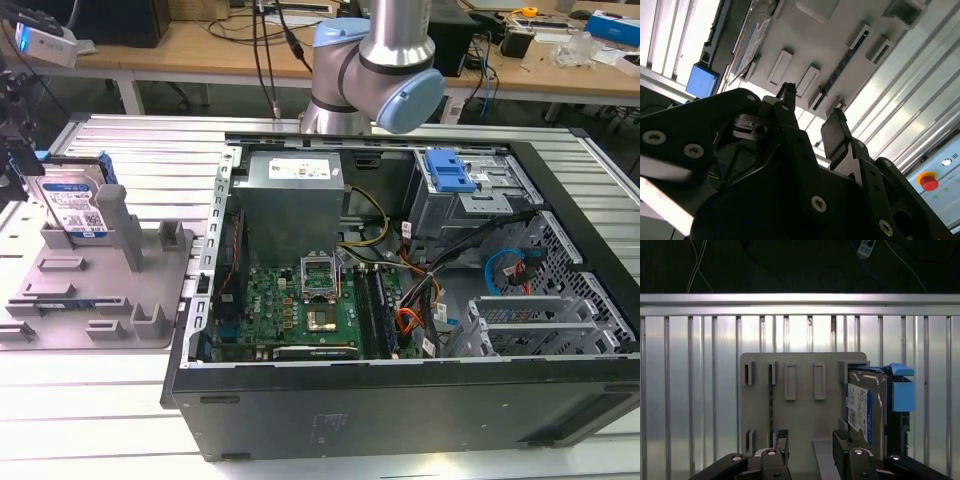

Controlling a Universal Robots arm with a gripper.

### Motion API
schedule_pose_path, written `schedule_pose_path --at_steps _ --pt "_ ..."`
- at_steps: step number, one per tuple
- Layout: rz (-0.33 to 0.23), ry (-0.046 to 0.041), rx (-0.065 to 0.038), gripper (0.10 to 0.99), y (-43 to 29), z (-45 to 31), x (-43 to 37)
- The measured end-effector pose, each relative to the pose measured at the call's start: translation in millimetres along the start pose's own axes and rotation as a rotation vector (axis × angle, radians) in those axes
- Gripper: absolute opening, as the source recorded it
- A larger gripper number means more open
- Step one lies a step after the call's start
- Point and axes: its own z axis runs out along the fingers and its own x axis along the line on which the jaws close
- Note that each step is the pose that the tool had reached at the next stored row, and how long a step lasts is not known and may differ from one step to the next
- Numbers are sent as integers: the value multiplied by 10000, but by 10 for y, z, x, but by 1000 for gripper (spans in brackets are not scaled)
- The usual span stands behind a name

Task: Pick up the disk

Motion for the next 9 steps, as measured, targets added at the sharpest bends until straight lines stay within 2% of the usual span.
schedule_pose_path --at_steps 5,9 --pt "1 0 1 482 54 1 -152" --pt "33 -1 0 482 95 2 -243"
